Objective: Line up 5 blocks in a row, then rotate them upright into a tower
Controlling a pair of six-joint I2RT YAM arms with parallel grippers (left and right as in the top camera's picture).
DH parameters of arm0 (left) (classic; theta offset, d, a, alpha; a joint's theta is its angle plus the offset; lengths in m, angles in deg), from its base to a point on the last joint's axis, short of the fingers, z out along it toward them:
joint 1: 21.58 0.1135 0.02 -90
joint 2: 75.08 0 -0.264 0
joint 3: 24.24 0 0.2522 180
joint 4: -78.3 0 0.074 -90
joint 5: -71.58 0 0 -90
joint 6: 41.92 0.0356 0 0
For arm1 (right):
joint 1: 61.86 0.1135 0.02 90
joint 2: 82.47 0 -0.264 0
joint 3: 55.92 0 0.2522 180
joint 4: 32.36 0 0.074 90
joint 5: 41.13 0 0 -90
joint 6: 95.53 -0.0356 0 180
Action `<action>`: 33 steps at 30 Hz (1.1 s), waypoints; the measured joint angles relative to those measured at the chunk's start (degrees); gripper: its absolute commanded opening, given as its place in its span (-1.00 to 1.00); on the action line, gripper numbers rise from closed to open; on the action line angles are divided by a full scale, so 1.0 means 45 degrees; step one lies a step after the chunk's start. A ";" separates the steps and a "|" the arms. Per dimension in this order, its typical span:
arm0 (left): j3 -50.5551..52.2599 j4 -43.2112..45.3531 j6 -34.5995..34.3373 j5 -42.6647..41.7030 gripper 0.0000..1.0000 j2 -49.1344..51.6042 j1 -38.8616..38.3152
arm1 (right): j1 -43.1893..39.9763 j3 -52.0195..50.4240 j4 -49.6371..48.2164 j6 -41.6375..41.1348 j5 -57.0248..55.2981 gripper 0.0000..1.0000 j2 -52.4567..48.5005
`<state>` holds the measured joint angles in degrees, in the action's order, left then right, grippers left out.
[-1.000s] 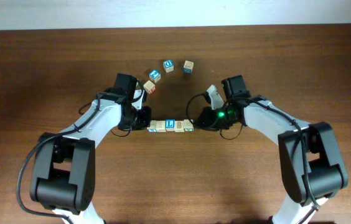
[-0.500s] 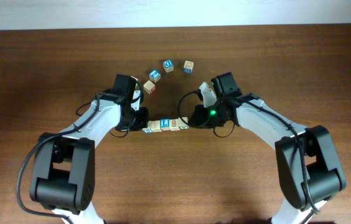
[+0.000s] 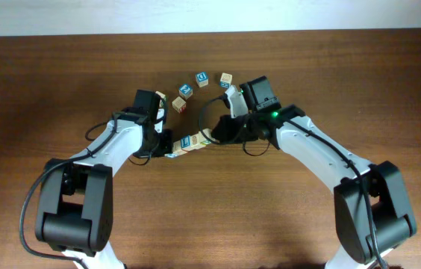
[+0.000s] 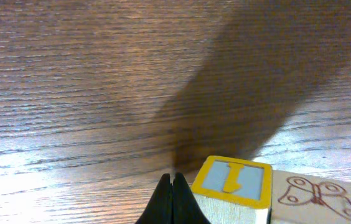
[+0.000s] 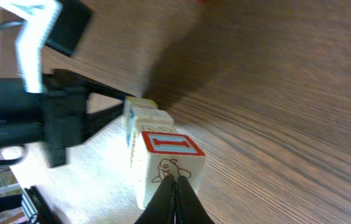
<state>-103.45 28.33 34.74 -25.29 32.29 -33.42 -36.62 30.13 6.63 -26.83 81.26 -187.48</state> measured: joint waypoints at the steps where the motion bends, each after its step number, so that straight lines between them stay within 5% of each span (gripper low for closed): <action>1: 0.0024 0.0005 -0.0005 0.0058 -1.00 0.0000 0.0005 | 0.0117 0.0102 -0.0015 -0.0087 0.0010 -0.91 0.0049; 33: 0.0034 -0.0622 0.0005 -0.2482 -1.00 -0.0170 0.1122 | 0.2132 0.0651 -0.1336 -0.1268 -0.0204 -0.92 0.0491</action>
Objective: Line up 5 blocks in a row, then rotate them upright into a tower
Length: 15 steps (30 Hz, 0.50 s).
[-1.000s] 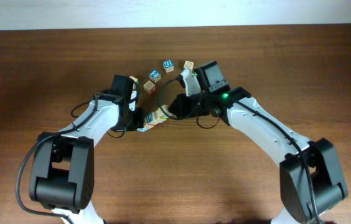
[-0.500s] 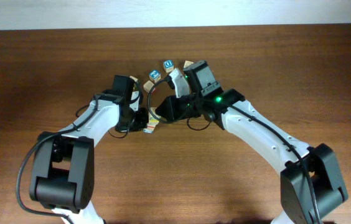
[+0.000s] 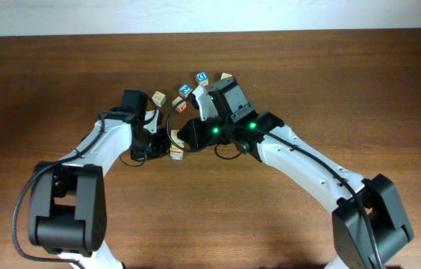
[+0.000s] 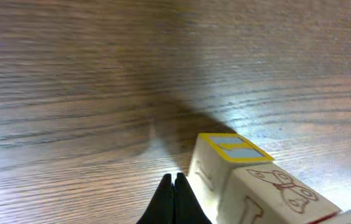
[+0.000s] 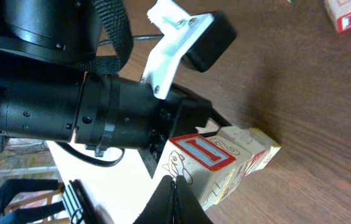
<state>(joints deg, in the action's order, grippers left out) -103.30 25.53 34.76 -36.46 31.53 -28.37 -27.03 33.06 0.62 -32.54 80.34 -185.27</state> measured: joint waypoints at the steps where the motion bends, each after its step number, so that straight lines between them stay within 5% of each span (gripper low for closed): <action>1: 0.0000 0.0000 0.0000 -0.0005 -1.00 0.0000 0.0131 | 0.0000 0.0000 -0.0053 0.0005 -0.0073 -0.91 -0.0010; 15: 0.0000 -0.0146 0.0000 -0.0005 -1.00 0.0000 0.0442 | 0.0024 0.0078 -0.0427 -0.0291 -0.0194 -0.92 -0.0146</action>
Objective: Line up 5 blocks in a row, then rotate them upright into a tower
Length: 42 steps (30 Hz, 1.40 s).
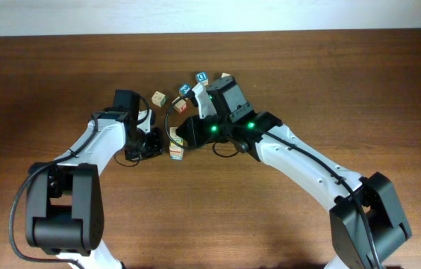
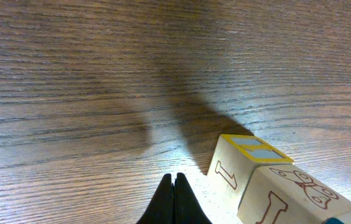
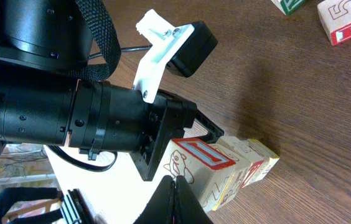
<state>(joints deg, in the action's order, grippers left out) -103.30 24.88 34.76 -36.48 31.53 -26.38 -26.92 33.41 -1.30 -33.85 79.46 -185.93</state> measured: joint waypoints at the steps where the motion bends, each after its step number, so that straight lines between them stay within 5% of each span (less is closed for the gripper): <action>1: 0.0000 0.0005 -0.0005 0.0000 -1.00 0.0000 0.0000 | 0.0000 0.0015 0.0000 0.0005 0.0000 -0.92 0.0000; 38: 0.0000 0.0005 -0.0005 0.0000 -1.00 0.0000 0.0000 | 0.0000 0.1239 0.0544 0.0107 0.0403 -0.91 -0.0486; 42: -0.0665 -0.0651 0.0000 0.0024 -1.00 -0.0024 0.0340 | -0.0121 0.2540 0.2142 0.0967 0.0423 -0.92 -0.0529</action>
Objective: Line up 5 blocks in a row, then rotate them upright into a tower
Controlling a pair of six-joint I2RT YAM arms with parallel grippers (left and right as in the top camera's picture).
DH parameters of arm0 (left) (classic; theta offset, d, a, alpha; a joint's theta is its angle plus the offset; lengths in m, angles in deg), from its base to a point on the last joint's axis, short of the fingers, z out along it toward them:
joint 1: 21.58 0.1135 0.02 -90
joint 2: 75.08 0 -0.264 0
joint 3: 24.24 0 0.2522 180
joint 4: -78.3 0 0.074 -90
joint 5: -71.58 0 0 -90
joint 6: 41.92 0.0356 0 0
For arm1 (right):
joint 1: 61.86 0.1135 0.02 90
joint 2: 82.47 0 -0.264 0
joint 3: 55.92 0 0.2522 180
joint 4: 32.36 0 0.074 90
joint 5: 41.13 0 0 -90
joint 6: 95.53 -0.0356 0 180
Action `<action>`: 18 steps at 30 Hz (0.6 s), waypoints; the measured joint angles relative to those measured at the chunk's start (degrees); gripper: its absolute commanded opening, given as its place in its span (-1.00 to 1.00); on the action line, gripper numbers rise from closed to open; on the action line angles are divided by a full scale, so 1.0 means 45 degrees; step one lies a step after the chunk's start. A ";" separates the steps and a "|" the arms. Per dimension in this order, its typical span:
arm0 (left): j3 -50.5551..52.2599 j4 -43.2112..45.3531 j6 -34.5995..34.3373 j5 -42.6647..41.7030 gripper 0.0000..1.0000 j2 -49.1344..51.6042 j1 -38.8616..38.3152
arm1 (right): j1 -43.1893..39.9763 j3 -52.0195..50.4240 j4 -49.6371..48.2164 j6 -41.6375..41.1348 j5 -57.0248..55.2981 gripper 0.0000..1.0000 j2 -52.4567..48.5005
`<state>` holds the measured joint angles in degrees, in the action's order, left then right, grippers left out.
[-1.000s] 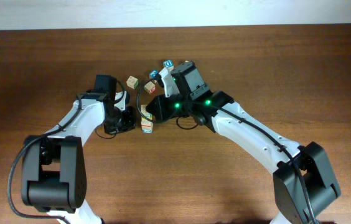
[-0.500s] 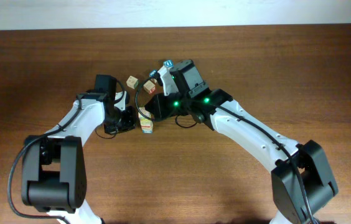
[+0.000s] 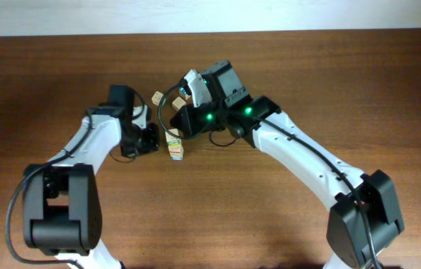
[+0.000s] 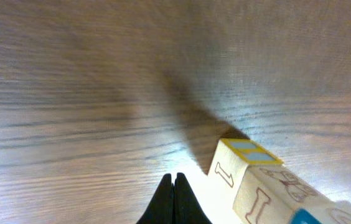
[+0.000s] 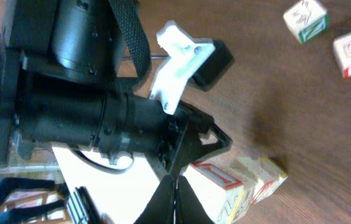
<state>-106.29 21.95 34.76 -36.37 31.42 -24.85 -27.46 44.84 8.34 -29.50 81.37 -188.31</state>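
A short row of wooden letter blocks (image 3: 175, 146) lies on the brown table, running near to far. In the left wrist view its end block, with a yellow-framed top (image 4: 245, 151), sits just right of my left gripper (image 4: 175, 198), which is shut and empty and stands apart from it. From the overhead view, the left gripper (image 3: 154, 139) is left of the row. My right gripper (image 5: 175, 199) is shut on nothing above the row's end with the red-framed block (image 5: 218, 175). Seen from overhead, the right gripper (image 3: 179, 125) is at the row's far end.
Loose blocks lie beyond the row: a tan one (image 3: 157, 98), and in the right wrist view a green-lettered one (image 5: 306, 18) and a red-lettered one. The black left arm (image 5: 94, 118) lies close to the right gripper. The right arm covers part of the loose group.
Both shut grippers have drawn a little away from the row, the right arm toward the far side and over the loose blocks. The row stays where it was.
The row lay slanted, almost crosswise, pinched end to end between both shut grippers. Then it stood turned to run near to far, both tips still at it. Then the left gripper was apart from it, and now both are.
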 measured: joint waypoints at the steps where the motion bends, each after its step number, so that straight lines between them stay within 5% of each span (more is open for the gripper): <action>1: -0.0345 -0.0238 0.0000 0.0102 -1.00 -0.0058 0.0189 | -0.0092 0.0282 0.0369 0.0141 0.0015 -0.92 -0.0005; 4: -0.1331 -0.1044 0.0005 0.0908 -1.00 -0.0661 0.0695 | -0.0840 0.1409 0.2108 0.0976 0.0029 -0.83 -0.0039; 7: -0.1982 -0.1734 0.0005 0.1904 -0.95 -0.1831 0.0855 | -0.1681 0.2584 0.4133 0.1885 -0.0068 -0.54 -0.0068; 9: -0.2259 -0.2074 0.0019 0.2467 -0.62 -0.2807 0.0850 | -0.2118 0.3575 0.5877 0.2599 -0.0651 -0.28 -0.0063; 12: -0.2346 -0.2497 0.0015 0.3118 0.27 -0.4692 0.0855 | -0.2239 0.4809 0.7961 0.3308 -0.2482 0.32 0.0131; 13: -0.2375 -0.2560 0.0029 0.3279 0.99 -0.5421 0.0850 | -0.2239 0.5095 0.8403 0.3449 -0.3094 0.54 0.0345; 16: -0.2443 -0.3002 0.0005 0.3852 0.99 -0.6999 0.0850 | -0.2239 0.5518 0.9471 0.3706 -0.4624 1.00 0.1729; 18: -0.2463 -0.3322 0.0039 0.4352 0.99 -0.7490 0.0855 | -0.2239 0.5649 0.9860 0.3857 -0.5357 0.97 0.2924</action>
<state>-117.37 7.00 34.93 -16.79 -2.29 -21.00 -37.54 70.26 52.71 -12.14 57.26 -175.15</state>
